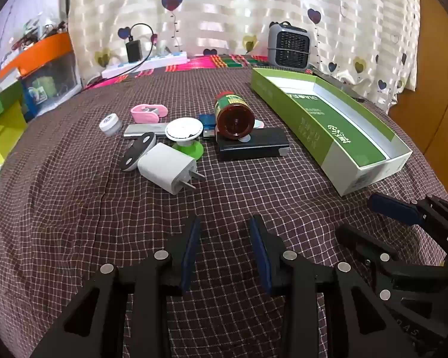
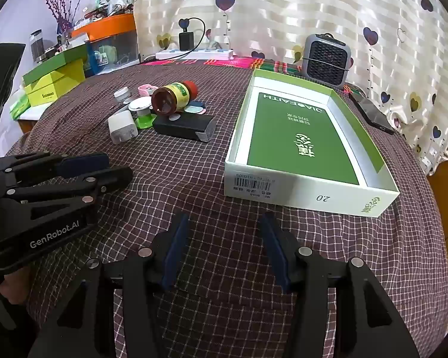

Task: Organize rigid objects

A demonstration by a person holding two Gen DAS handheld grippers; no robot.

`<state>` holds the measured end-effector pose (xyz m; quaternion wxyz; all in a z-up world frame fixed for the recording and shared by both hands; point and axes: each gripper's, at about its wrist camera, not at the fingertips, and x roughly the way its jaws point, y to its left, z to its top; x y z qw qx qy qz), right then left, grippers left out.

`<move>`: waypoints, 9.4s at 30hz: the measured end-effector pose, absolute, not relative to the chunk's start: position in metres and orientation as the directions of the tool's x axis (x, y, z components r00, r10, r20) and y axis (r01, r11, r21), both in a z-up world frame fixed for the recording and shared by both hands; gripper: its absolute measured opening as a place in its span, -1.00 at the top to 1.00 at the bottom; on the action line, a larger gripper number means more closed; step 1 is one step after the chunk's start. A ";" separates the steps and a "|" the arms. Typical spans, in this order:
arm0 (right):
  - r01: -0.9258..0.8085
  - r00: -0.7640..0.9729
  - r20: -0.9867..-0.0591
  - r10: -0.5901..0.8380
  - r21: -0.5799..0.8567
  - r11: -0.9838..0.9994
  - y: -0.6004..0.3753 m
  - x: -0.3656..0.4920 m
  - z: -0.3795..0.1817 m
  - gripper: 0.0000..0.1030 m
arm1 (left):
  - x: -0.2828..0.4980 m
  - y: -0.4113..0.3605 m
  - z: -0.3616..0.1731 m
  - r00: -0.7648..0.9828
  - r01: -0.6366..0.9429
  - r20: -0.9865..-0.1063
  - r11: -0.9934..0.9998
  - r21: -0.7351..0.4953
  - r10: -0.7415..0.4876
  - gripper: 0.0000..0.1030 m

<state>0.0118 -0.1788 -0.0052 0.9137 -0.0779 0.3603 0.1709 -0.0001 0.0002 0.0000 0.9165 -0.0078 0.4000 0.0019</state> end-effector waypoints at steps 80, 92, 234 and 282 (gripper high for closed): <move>-0.368 0.681 -0.686 0.257 -0.016 0.930 -0.179 0.011 -0.004 -0.01 | 0.000 0.000 0.000 0.681 -0.010 -0.732 1.000 0.001 0.007 0.33; -0.367 0.681 -0.685 0.257 -0.016 0.930 -0.179 0.010 -0.004 -0.01 | 0.000 0.000 0.000 0.681 -0.009 -0.732 1.000 0.000 0.006 0.33; -0.474 0.629 -0.609 0.483 0.193 0.859 -0.139 0.073 0.052 0.36 | 0.022 0.073 0.050 0.767 -0.001 -0.631 0.983 -0.183 -0.117 0.54; -0.361 0.705 -0.563 0.432 0.239 0.901 -0.218 0.060 0.053 0.36 | 0.056 -0.033 0.063 0.733 0.210 -0.626 0.964 -0.162 -0.265 0.54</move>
